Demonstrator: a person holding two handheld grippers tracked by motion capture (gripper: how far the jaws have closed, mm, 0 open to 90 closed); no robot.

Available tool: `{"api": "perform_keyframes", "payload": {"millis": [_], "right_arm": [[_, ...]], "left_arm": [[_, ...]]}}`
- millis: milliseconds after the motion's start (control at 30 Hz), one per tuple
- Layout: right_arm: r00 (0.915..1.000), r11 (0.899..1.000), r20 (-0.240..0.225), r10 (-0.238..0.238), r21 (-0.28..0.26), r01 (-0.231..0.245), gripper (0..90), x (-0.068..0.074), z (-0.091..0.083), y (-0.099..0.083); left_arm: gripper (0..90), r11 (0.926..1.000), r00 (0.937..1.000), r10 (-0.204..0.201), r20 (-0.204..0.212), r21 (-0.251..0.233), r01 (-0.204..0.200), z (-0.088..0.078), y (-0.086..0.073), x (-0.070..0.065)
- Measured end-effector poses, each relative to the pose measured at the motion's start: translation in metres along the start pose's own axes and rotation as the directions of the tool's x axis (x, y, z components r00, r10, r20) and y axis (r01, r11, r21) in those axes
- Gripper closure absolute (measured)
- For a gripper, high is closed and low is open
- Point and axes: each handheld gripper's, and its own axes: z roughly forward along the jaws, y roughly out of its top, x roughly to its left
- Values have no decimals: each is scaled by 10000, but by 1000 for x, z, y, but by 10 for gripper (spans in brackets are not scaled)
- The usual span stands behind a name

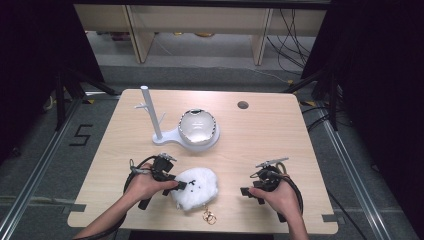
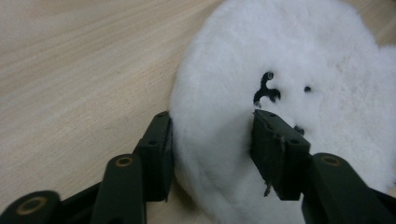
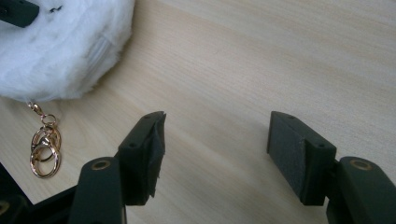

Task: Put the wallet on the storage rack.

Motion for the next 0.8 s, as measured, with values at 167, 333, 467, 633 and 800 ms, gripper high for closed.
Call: {"api": "perform_keyframes", "payload": {"millis": [167,333,467,633,800], "right_arm": [[9999,9999,-117,-127,-99,126,376,0,-1,0],[9998,9996,-65,-186,-211,185,376,0,0,0],[9997,9993,-80,-232,-297,229,378,1,0,1],[9998,9979,-81,-169,-620,163,385,4,0,2],[10000,9965,-16,-17,-832,16,394,8,-5,7]], "left_arm": [[660,9959,9963,804,-293,-395,-815,-1,-4,-3],[774,9858,9910,1176,-640,-1128,-1242,-1,-7,-11],[796,9771,9842,1589,-777,-1306,-1681,-3,-8,-13],[807,9618,9786,1837,-929,-1887,-1984,-11,-9,-20],[813,9320,9635,2414,-1154,-2492,-2633,-25,-7,-29]]}}
